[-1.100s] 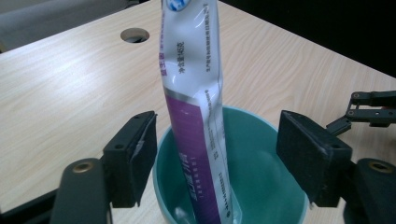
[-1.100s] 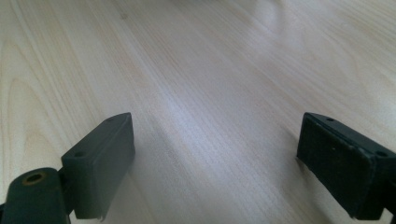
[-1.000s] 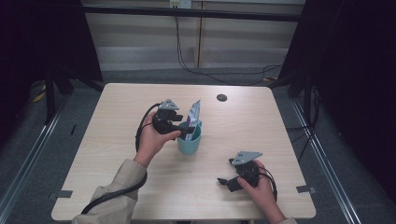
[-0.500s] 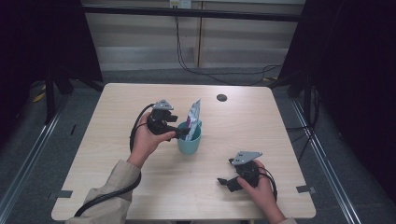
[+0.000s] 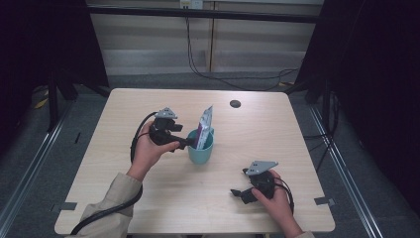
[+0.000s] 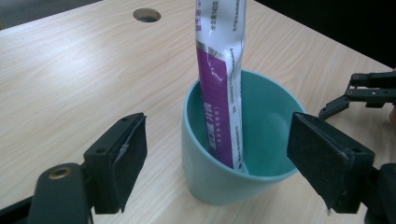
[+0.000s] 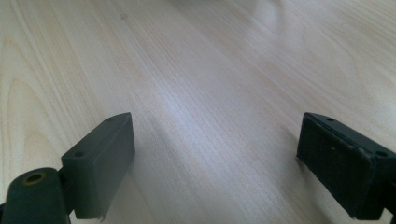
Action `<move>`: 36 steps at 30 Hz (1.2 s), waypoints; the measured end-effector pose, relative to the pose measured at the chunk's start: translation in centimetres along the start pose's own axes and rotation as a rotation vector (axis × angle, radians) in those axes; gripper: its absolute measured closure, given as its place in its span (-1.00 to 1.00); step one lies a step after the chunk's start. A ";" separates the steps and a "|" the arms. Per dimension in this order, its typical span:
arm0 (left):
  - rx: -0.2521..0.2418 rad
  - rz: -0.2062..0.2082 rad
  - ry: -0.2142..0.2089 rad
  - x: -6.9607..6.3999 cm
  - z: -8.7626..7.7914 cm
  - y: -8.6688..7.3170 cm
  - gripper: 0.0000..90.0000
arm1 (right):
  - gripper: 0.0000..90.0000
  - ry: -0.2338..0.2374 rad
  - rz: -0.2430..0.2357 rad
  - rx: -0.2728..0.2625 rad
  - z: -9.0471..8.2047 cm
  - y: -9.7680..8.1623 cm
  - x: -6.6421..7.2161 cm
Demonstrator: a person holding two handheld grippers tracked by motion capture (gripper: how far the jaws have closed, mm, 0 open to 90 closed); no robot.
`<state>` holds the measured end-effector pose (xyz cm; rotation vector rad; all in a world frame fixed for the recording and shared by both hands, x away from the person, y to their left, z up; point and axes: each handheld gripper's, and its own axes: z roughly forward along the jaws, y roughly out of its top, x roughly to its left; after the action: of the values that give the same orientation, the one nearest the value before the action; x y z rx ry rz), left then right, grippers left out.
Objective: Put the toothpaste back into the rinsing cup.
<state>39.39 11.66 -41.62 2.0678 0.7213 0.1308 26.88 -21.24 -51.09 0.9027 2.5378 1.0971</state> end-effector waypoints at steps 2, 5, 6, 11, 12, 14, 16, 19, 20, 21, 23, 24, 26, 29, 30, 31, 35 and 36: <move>0.000 -0.004 0.000 0.1 -0.2 -0.2 -0.55 | -0.76 0.000 0.000 0.000 0.0 0.0 0.0; -0.004 -0.011 -0.003 0.2 -0.4 -0.6 -0.56 | -0.76 0.000 0.000 0.000 0.0 0.0 0.0; -0.002 -0.007 -0.003 0.3 -0.5 -0.7 -0.56 | -0.76 0.000 0.000 0.000 0.0 0.0 0.0; -0.003 -0.011 -0.003 0.4 -0.9 -1.1 -0.57 | -0.76 0.000 0.000 0.000 0.0 0.0 0.0; -0.004 -0.016 -0.005 0.4 -1.0 -1.1 -0.57 | -0.76 0.000 0.001 0.000 0.0 0.0 0.0; -0.004 -0.017 -0.002 0.5 -1.2 -1.3 -0.57 | -0.76 0.000 0.001 0.000 0.0 0.0 0.0; -0.003 -0.020 -0.004 0.6 -1.4 -1.4 -0.58 | -0.76 0.000 0.001 0.000 0.0 0.0 0.0; 0.004 -0.024 0.001 0.8 -1.6 -1.8 -0.58 | -0.76 0.000 0.000 0.000 0.0 0.0 0.0; 0.002 -0.020 -0.003 0.9 -1.6 -1.8 -0.58 | -0.76 0.000 0.001 0.000 0.0 0.0 0.0; 0.002 -0.030 -0.001 0.9 -1.7 -2.0 -0.58 | -0.76 0.000 0.001 0.000 0.0 0.0 0.0; 0.003 -0.029 0.001 1.0 -1.8 -2.1 -0.58 | -0.76 0.000 0.000 0.000 0.0 0.0 0.0; 0.000 -0.027 0.000 1.0 -1.8 -2.2 -0.58 | -0.76 0.000 0.000 0.000 0.0 0.0 0.0; 0.001 -0.029 -0.001 1.1 -1.9 -2.4 -0.59 | -0.76 0.000 0.001 0.000 0.0 0.0 0.0; 0.006 -0.025 0.000 1.2 -2.0 -2.6 -0.60 | -0.76 0.000 0.000 0.000 0.0 0.0 0.0; 0.003 -0.023 -0.001 1.2 -2.0 -2.8 -0.60 | -0.76 0.000 0.001 0.000 0.0 0.0 0.0; 0.006 -0.021 0.000 1.2 -2.0 -2.8 -0.60 | -0.76 0.000 0.001 0.000 0.0 0.0 0.0; 0.005 -0.024 -0.002 1.3 -2.2 -3.2 -0.61 | -0.76 0.000 0.001 0.000 0.0 0.0 0.0; 0.002 -0.028 -0.005 1.4 -2.2 -3.3 -0.61 | -0.76 0.000 0.001 0.000 0.0 0.0 0.0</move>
<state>38.26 15.36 -43.25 2.0578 0.7477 0.1093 26.87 -21.23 -51.08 0.9038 2.5377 1.0970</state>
